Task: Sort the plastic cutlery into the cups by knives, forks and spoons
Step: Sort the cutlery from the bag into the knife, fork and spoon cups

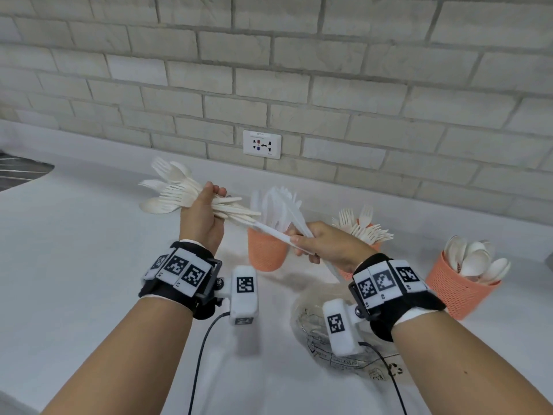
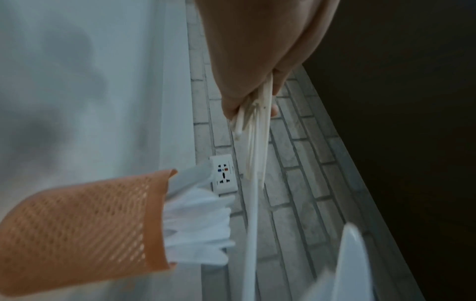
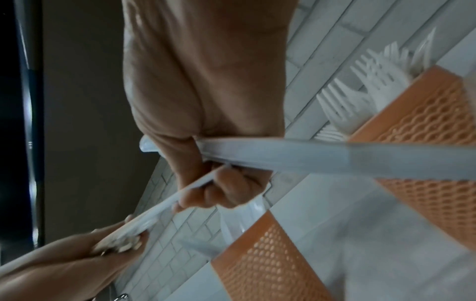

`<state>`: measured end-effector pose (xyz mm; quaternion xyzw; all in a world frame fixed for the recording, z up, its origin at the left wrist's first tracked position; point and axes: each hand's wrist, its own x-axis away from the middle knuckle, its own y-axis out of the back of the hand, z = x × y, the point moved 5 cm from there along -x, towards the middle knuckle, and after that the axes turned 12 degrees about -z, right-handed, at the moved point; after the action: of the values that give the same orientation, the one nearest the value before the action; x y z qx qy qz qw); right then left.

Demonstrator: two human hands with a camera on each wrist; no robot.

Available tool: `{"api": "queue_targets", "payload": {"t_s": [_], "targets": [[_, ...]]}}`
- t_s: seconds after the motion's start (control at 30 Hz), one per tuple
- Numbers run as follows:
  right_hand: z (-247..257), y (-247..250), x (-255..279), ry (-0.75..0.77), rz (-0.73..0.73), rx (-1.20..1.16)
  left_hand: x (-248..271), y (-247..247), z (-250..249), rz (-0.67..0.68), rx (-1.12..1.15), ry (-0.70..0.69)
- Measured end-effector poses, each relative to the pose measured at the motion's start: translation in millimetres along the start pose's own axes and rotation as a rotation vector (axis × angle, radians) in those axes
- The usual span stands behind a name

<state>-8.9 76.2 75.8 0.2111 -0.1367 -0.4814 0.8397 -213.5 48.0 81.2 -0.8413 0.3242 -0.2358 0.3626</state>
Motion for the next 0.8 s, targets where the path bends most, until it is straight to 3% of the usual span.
{"api": "queue_targets", "payload": {"t_s": [0.1,0.2,0.37,0.53,0.8], "targets": [[-3.9,15.2,-8.0,-0.030,-0.075,-0.039,-17.6,12.3,-10.3,-0.073,0.068,-0.020],[1.9,29.4,-23.7,-0.020,-0.286,-0.235,-23.3,18.9,-8.3,-0.076,0.032,-0.026],[36.5,19.5,-46.0,0.134,-0.413,-0.494,-6.3,11.6,8.8,0.102,-0.076,-0.010],[57.2,12.9,-62.4,0.282,-0.714,-0.559,12.6,0.2,18.3,0.320,-0.212,0.011],[21.1,-28.5,-89.4,0.213,-0.734,-0.489,17.9,1.8,19.7,0.423,-0.346,0.043]]}}
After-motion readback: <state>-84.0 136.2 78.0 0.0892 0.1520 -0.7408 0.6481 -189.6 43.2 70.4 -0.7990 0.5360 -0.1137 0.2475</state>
